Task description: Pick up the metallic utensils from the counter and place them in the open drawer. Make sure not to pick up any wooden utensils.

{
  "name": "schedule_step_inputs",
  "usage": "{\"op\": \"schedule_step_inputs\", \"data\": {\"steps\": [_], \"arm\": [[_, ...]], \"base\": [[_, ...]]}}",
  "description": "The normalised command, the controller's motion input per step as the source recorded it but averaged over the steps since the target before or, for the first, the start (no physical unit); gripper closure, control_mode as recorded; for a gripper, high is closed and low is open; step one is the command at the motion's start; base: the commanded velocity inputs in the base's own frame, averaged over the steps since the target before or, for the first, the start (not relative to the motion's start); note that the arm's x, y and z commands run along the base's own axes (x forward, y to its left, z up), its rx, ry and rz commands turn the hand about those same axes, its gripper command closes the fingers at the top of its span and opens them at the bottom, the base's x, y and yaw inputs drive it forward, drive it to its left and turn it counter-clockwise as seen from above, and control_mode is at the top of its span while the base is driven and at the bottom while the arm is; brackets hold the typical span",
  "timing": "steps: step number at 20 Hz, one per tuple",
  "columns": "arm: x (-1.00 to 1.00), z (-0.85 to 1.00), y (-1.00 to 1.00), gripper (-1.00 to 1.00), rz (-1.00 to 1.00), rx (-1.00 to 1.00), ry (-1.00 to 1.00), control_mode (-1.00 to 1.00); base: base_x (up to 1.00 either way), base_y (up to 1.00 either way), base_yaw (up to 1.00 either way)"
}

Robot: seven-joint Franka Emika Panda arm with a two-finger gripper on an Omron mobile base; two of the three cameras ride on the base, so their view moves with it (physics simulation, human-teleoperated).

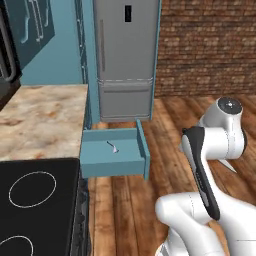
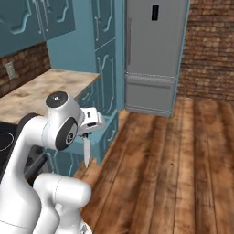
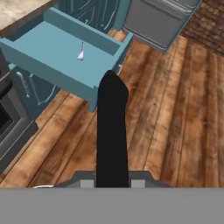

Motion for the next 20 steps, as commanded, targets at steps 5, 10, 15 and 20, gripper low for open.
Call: {"op": "schedule_step_inputs", "data": {"steps": [5,10,15,20], "arm": [[0.00,0.00,0.00,1.00,0.00,0.00,0.00,1.00],[0.00,0.00,0.00,1.00,0.00,0.00,0.00,1.00],[0.00,0.00,0.00,1.00,0.00,0.00,0.00,1.00],[0.00,0.00,0.00,1.00,0.00,0.00,0.00,1.00]], "base": [[0.52,0.28,-0.08],[0.52,0.58,-0.09],[0.35,0.60,-0.08],[0.13,0.11,-0.06]]}}
